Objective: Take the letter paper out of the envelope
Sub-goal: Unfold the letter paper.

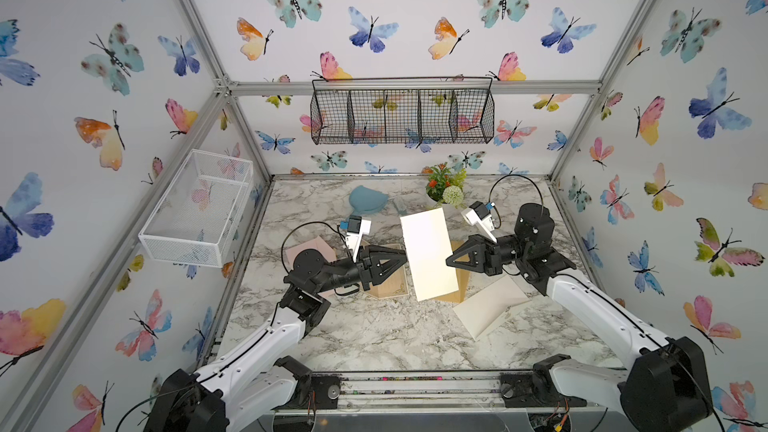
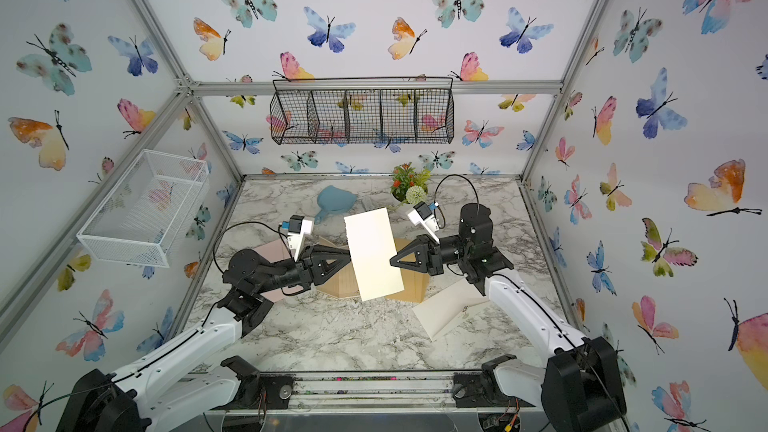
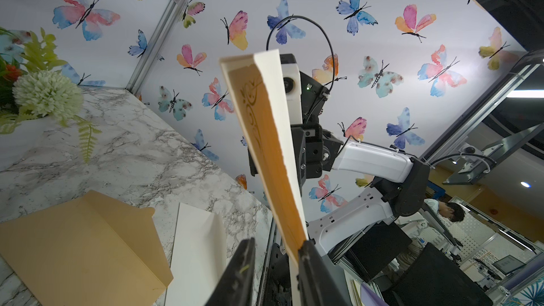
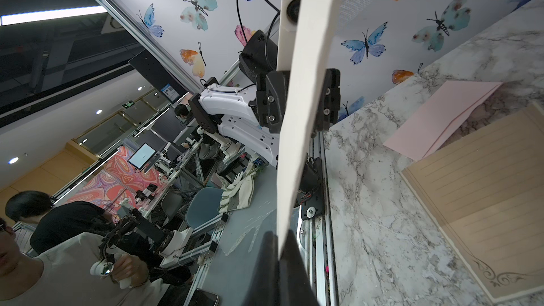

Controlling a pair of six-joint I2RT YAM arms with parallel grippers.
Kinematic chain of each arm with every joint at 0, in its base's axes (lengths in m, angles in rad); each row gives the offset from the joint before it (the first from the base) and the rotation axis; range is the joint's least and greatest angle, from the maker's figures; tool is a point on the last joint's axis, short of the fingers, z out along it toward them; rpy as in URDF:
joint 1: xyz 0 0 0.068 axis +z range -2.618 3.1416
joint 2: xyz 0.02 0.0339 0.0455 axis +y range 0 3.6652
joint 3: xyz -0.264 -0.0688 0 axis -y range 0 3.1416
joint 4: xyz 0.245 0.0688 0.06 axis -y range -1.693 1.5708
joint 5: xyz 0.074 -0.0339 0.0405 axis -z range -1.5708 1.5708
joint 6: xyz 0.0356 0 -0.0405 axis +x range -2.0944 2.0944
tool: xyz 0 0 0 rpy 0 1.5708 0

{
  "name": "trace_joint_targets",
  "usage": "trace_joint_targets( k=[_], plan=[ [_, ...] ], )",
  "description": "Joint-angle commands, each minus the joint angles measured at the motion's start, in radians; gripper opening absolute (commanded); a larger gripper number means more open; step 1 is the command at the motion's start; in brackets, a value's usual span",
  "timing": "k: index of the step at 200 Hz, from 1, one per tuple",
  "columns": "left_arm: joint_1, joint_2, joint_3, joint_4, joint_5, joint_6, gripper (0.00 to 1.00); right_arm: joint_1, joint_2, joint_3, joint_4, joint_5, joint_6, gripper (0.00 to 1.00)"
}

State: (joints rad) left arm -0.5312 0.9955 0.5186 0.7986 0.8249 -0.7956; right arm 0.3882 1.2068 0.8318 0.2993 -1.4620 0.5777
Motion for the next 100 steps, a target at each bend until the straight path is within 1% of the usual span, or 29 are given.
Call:
trace_joint_targets(
  k=[1, 49, 100],
  plan=[
    [0.003, 0.012, 0.004, 0.049, 0.012, -0.012, 0.31, 0.008, -0.001, 0.024, 0.004, -0.006, -0.009, 0.01],
    [0.002, 0.040, 0.004, 0.093, 0.017, -0.034, 0.31, 0.008, -0.005, 0.018, 0.015, -0.004, -0.001, 0.01],
    [-0.002, 0.052, 0.016, 0.098, 0.025, -0.037, 0.31, 0.008, 0.014, 0.005, 0.021, -0.003, 0.000, 0.01]
  ],
)
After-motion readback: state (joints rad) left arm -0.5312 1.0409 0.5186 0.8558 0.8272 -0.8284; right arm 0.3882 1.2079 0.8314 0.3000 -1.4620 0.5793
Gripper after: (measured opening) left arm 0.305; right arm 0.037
